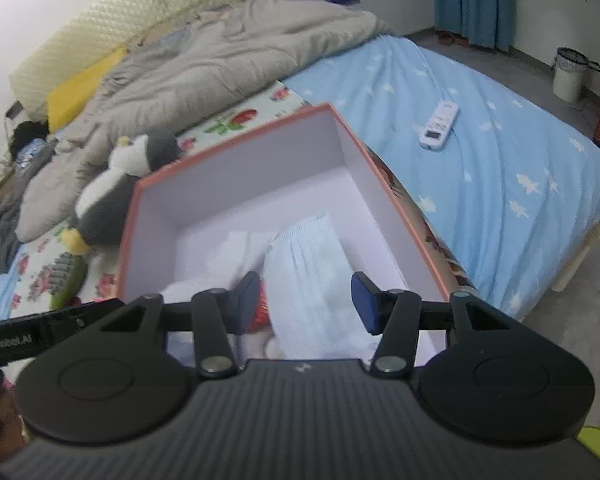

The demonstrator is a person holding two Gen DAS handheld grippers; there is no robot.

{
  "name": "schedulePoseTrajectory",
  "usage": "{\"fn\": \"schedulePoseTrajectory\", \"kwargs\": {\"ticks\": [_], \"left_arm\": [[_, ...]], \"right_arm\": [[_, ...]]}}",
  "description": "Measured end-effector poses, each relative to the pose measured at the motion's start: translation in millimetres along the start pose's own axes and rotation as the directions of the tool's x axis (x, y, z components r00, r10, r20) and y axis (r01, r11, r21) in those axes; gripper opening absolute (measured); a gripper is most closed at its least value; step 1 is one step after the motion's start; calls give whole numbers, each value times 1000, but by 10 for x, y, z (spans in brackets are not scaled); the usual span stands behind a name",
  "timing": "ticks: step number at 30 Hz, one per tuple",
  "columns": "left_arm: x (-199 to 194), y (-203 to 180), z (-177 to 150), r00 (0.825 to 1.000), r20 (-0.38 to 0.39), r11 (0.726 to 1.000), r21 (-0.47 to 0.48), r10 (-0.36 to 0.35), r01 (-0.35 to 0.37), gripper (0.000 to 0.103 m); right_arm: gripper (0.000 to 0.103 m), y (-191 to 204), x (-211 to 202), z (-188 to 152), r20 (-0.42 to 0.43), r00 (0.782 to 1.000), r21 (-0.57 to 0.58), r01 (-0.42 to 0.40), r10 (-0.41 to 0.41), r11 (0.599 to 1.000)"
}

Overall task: Organize soft objects
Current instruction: 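Open both tools to drop the packet and face mask into the box, then withdraw both tools and move the left tool toward the clear plastic cup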

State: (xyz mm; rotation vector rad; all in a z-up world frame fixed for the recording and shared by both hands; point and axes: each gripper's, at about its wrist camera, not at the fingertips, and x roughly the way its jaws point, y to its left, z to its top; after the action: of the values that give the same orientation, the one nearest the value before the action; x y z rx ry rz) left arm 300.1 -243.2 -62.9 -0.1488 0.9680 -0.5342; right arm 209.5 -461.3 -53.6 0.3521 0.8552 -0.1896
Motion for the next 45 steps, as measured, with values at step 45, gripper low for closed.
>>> {"fn": "schedulePoseTrajectory", "kwargs": {"ticks": [45], "left_arm": [[-2268,671,-1560,908,347,972,-62,234,-227,61]], "right_arm": [[54,1545,-1246,-957,108,906,-394,-338,408,855]]}}
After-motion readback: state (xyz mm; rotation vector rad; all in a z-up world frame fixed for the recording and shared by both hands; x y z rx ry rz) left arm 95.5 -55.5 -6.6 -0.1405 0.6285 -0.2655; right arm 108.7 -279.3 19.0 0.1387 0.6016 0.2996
